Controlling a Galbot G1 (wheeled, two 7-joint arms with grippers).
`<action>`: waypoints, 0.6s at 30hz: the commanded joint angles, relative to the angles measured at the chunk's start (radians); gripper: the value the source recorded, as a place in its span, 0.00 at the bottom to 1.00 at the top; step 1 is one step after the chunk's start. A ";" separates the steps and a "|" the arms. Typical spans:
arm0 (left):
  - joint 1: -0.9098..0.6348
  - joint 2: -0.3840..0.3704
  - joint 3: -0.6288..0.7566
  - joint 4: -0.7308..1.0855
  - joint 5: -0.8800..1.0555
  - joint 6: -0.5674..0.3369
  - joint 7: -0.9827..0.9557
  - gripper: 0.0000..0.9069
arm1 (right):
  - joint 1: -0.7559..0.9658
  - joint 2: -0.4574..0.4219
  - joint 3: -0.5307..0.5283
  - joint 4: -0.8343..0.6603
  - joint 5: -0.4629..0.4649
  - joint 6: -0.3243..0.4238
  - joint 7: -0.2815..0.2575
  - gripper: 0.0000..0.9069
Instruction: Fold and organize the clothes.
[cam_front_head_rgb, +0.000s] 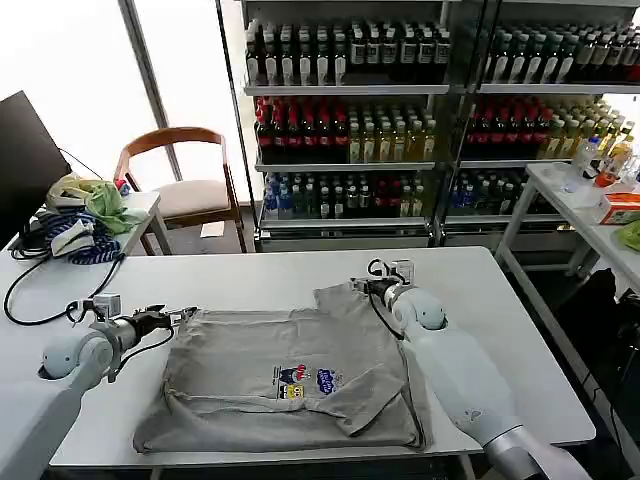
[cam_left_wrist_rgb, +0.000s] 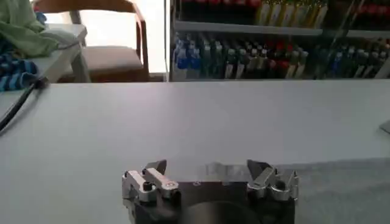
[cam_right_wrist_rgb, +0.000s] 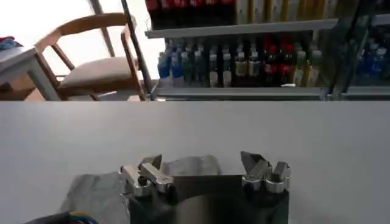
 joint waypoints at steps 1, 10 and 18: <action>-0.037 -0.027 0.038 0.036 0.011 -0.004 0.003 1.00 | 0.011 0.010 -0.014 -0.025 -0.003 0.000 0.000 0.98; -0.033 -0.049 0.040 0.051 0.015 -0.004 0.003 1.00 | 0.014 0.022 -0.012 -0.053 -0.007 0.001 -0.004 0.18; -0.028 -0.062 0.043 0.061 0.011 -0.001 0.007 0.92 | 0.021 0.030 -0.017 -0.078 -0.015 0.001 -0.015 0.00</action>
